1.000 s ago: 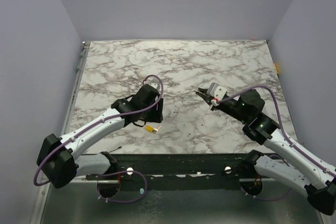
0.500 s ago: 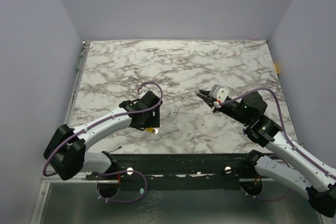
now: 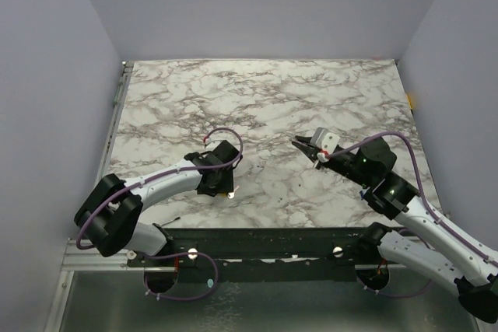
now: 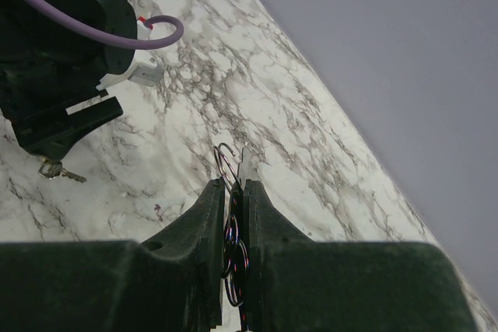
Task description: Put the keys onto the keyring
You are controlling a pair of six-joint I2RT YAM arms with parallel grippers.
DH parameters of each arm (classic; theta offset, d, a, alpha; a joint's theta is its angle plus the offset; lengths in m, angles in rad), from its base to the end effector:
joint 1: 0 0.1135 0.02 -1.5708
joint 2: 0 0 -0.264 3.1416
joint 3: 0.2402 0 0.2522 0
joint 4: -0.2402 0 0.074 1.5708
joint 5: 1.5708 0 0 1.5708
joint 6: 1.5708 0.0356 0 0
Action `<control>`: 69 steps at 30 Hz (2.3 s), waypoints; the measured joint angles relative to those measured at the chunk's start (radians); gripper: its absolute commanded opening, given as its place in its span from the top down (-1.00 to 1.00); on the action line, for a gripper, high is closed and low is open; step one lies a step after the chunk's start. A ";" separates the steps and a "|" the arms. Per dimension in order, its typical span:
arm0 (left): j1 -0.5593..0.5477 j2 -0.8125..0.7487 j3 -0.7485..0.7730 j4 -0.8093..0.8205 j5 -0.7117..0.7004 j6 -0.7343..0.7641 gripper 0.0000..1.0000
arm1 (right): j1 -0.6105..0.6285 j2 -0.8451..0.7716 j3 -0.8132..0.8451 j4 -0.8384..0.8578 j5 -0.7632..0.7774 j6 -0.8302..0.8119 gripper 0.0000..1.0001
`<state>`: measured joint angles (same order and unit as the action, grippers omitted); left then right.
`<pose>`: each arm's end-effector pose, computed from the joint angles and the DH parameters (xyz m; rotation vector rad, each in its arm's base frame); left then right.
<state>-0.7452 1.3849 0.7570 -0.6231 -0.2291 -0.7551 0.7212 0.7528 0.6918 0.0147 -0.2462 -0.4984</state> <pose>0.1810 -0.1560 0.1744 -0.0647 2.7522 -0.0710 0.1324 0.1279 0.3339 -1.0827 1.2162 0.3705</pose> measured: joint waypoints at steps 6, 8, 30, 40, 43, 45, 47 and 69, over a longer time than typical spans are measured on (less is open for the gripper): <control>0.000 0.018 -0.019 0.061 0.004 -0.004 0.02 | 0.006 -0.002 -0.002 -0.010 0.003 0.000 0.99; 0.000 0.026 -0.019 0.082 0.006 -0.004 0.15 | 0.010 -0.002 -0.002 -0.011 0.005 0.000 0.99; 0.005 -0.055 0.071 0.116 -0.017 0.065 1.00 | 0.026 -0.005 -0.012 -0.013 0.029 -0.012 0.99; 0.006 -0.026 0.233 0.100 -0.170 0.176 1.00 | 0.031 -0.035 -0.026 -0.013 0.047 -0.019 0.99; 0.001 0.041 0.270 0.120 -0.206 0.187 0.92 | 0.032 -0.036 -0.026 -0.013 0.049 -0.019 0.99; -0.010 0.086 0.269 0.134 -0.215 0.194 0.89 | 0.032 -0.042 -0.030 -0.013 0.053 -0.019 0.99; -0.026 0.136 0.258 0.153 -0.217 0.203 0.87 | 0.032 -0.053 -0.038 -0.012 0.057 -0.019 0.99; -0.129 0.182 0.211 0.222 -0.158 0.257 -0.57 | 0.033 -0.071 -0.055 0.000 0.078 -0.027 0.99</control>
<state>-0.8745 1.5673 0.9684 -0.4011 -0.3866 -0.4976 0.7540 0.6815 0.6365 0.0143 -0.1684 -0.5255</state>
